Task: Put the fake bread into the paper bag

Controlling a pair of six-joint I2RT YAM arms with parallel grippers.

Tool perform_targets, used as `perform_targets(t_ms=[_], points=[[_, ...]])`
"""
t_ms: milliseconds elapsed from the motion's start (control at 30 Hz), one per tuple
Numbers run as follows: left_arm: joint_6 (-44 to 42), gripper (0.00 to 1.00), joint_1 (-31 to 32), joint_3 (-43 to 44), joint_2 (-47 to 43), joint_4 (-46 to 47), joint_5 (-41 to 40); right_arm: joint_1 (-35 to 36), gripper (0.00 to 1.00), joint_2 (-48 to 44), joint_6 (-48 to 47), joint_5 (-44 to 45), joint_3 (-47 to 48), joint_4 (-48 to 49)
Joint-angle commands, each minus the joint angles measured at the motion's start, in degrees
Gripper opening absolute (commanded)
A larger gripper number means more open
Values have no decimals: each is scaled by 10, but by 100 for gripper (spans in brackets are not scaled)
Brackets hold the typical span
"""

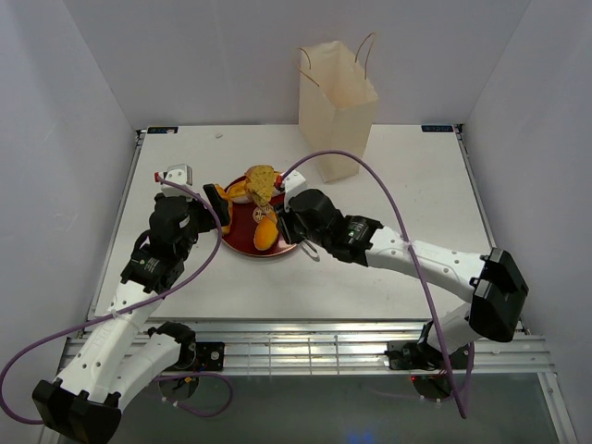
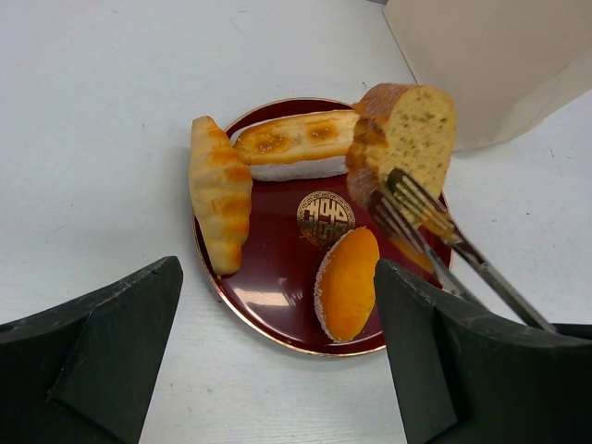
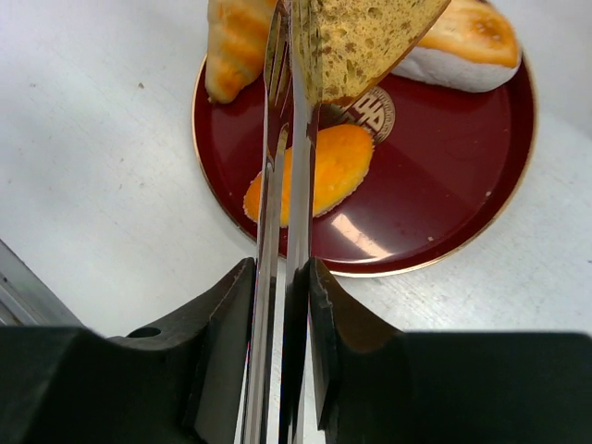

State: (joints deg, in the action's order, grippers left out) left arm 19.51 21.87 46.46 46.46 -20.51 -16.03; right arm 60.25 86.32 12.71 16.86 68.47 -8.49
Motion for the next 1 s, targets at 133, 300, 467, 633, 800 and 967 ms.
perform_targets(t_ms=[133,300,467,633,800,967], points=[[-3,95,0,-1,-5,5,1,-40,34,-64,-39,30,34,7],[-4,95,0,-1,-4,5,1,-81,34,-85,-51,14,62,7],[-4,95,-1,0,-8,4,0,-126,33,-99,-66,-9,96,4],[-4,95,0,0,-5,4,0,-156,33,-108,-93,0,147,-11],[-5,95,0,0,-6,4,1,-181,33,-107,-108,-5,175,-14],[-5,95,0,-1,-3,5,1,-222,34,-93,-119,-18,215,-21]])
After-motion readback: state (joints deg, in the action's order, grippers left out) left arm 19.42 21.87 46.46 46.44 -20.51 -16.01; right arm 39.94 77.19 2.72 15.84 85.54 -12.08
